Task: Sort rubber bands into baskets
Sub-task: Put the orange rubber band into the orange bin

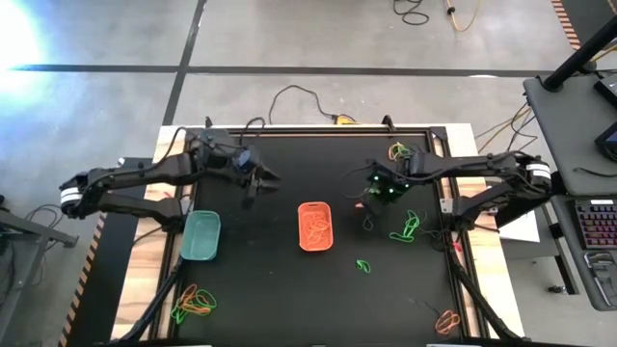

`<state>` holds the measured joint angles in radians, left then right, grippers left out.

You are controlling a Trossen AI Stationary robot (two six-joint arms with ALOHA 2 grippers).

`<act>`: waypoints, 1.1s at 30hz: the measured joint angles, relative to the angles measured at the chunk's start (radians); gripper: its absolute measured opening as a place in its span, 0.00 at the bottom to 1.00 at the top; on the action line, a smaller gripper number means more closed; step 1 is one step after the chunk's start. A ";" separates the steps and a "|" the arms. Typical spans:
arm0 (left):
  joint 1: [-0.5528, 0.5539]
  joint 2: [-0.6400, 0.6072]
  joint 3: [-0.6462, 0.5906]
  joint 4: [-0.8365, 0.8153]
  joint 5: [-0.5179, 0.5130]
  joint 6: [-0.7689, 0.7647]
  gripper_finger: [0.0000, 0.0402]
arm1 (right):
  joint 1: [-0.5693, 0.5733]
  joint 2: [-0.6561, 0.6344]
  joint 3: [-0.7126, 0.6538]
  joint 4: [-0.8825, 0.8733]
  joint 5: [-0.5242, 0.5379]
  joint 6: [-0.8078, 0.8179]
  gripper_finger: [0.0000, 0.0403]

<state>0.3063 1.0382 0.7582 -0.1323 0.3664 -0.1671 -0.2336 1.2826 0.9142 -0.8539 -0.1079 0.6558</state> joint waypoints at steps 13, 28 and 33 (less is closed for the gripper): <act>-0.115 -0.028 -0.001 -0.144 -0.037 -0.002 0.39 | 0.047 0.201 0.038 0.193 0.058 -0.110 0.50; -0.116 -0.065 -0.002 -0.176 -0.098 -0.002 0.39 | 0.044 0.376 0.114 0.116 0.164 -0.193 0.33; -0.116 -0.063 -0.002 -0.175 -0.121 -0.002 0.39 | 0.025 0.364 0.171 0.079 0.192 -0.232 0.08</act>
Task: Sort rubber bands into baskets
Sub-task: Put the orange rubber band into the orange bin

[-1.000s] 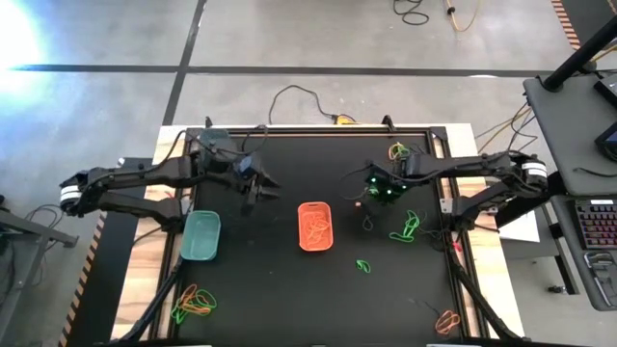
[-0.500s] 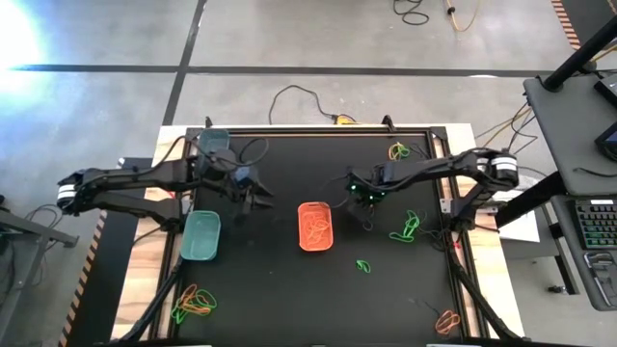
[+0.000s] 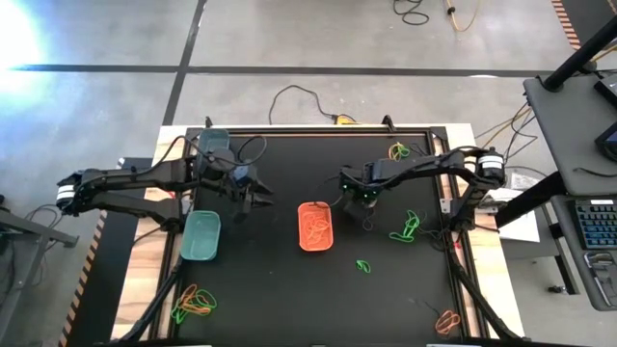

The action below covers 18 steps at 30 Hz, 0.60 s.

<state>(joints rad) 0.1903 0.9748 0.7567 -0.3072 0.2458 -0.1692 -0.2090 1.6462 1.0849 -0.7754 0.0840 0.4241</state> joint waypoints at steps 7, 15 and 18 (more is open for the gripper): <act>0.000 0.000 0.000 0.000 -0.039 0.000 0.39 | -0.065 -0.047 0.080 -0.123 -0.014 -0.069 0.02; 0.000 -0.002 0.000 0.012 -0.038 -0.036 0.39 | -0.071 -0.059 0.056 -0.143 -0.171 -0.129 0.15; 0.000 -0.001 0.000 0.035 -0.038 -0.055 0.39 | -0.070 -0.021 0.034 -0.140 -0.197 -0.127 0.26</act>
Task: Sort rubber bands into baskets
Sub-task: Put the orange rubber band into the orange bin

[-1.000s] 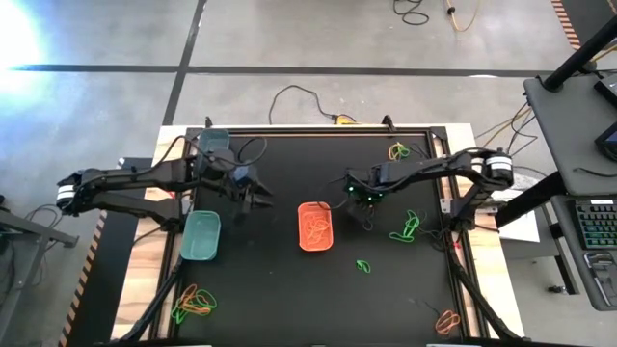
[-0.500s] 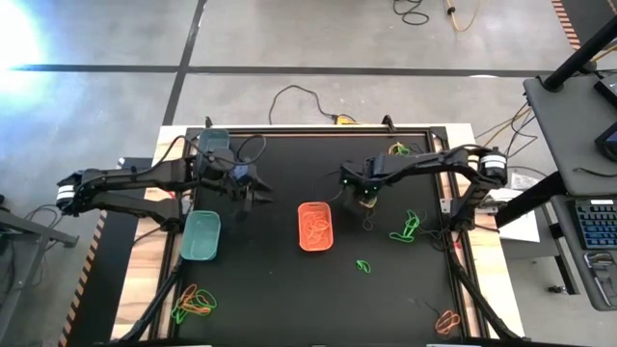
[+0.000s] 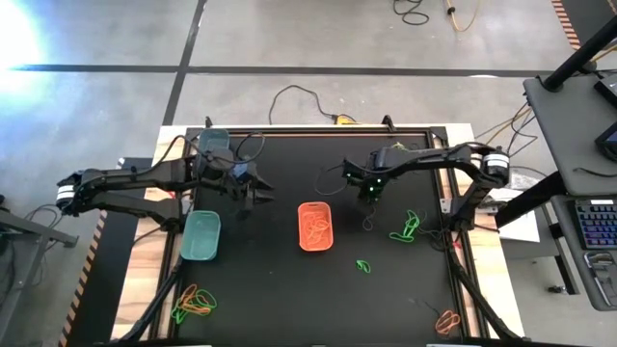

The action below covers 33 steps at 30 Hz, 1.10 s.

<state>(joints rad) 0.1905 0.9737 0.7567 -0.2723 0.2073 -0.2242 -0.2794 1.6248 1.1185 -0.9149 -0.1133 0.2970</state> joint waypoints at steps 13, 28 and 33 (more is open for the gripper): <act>-0.008 0.001 0.000 0.034 0.001 -0.021 0.39 | -0.001 0.115 -0.001 0.037 0.053 -0.024 0.35; -0.008 0.003 0.000 0.044 0.001 -0.029 0.39 | -0.043 0.043 0.120 -0.067 0.149 -0.070 0.02; -0.008 0.003 0.000 0.056 0.001 -0.027 0.39 | -0.138 0.004 0.180 -0.154 0.268 -0.131 0.02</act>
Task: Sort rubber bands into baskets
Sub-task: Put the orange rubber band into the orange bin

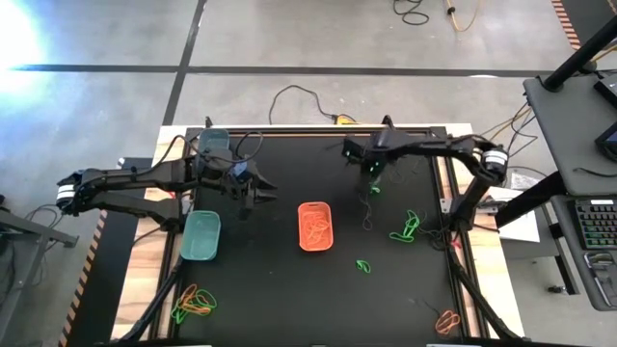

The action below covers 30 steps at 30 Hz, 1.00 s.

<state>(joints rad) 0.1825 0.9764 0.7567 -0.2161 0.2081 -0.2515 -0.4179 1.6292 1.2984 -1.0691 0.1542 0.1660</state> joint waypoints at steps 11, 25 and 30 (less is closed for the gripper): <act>0.000 0.001 0.000 -0.001 -0.010 -0.001 0.39 | -0.202 -0.040 0.080 -0.029 -0.413 0.017 0.02; 0.000 0.002 0.000 -0.001 -0.043 0.025 0.39 | -0.235 -0.039 0.072 -0.079 -0.305 0.085 0.02; 0.000 0.002 0.000 0.000 -0.044 0.032 0.39 | -0.221 -0.038 0.065 -0.104 -0.540 0.013 0.02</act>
<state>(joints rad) 0.1829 0.9779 0.7567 -0.2164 0.1642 -0.2196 -0.6389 1.5913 1.3629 -1.1734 -0.3858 0.1785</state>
